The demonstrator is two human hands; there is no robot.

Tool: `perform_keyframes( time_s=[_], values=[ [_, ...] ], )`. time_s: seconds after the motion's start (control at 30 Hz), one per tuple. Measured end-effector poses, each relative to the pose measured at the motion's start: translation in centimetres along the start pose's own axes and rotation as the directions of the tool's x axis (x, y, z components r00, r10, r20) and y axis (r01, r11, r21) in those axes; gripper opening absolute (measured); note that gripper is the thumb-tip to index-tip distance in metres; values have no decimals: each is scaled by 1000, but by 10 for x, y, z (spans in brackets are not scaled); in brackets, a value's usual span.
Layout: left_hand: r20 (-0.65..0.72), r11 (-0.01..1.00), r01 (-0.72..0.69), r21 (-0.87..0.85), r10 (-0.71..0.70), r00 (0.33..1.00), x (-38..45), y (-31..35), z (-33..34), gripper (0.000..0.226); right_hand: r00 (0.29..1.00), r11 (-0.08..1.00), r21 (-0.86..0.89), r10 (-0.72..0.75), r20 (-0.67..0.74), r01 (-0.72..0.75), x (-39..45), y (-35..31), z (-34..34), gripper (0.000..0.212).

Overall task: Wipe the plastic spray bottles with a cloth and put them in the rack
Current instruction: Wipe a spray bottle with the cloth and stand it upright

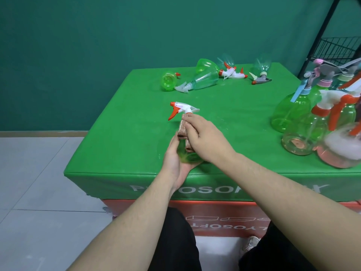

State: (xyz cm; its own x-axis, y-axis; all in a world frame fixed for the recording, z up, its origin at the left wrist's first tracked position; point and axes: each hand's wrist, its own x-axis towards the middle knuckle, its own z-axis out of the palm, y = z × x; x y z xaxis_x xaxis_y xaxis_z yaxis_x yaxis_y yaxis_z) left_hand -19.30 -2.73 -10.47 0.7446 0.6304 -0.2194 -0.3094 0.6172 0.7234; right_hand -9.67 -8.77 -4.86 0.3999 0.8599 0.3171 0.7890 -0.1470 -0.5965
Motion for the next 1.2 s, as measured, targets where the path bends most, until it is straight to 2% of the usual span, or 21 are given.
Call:
perform_keyframes(
  time_s=[0.13,0.27,0.33,0.53,0.63,0.77,0.93,1.03,1.13,1.2],
  values=[
    [-2,997,40,-59,-41,999,-3,2,1,42,989,985,-93,-145,8,145,-19,9,1,53],
    [-35,998,6,-61,-8,999,-1,0,3,54,923,918,-170,-376,-82,359,-34,17,3,41],
    [-56,999,2,-33,-4,998,-2,-1,4,56,889,886,-185,-448,-101,425,-40,20,7,36],
    [-52,999,45,16,-45,998,0,2,5,73,819,824,-203,-558,-133,529,-53,32,13,26],
    [-82,999,30,35,-27,996,4,1,3,100,810,821,-194,-566,-152,537,-60,37,18,27],
    [-69,999,43,26,-41,997,10,-2,-2,107,826,832,-189,-548,-135,521,-63,38,17,32],
    [-5,995,-27,99,27,1000,5,-3,3,76,919,927,-112,-370,-134,357,-50,28,8,45],
    [31,994,-29,109,26,999,2,-1,5,66,971,973,-54,-226,-76,223,-33,22,1,52],
    [41,992,-11,127,5,999,2,1,5,60,995,995,8,-96,-2,96,-13,17,-6,56],
    [47,993,-7,120,1,999,1,1,5,50,999,998,54,-39,13,39,-3,13,-7,51]
  ],
)
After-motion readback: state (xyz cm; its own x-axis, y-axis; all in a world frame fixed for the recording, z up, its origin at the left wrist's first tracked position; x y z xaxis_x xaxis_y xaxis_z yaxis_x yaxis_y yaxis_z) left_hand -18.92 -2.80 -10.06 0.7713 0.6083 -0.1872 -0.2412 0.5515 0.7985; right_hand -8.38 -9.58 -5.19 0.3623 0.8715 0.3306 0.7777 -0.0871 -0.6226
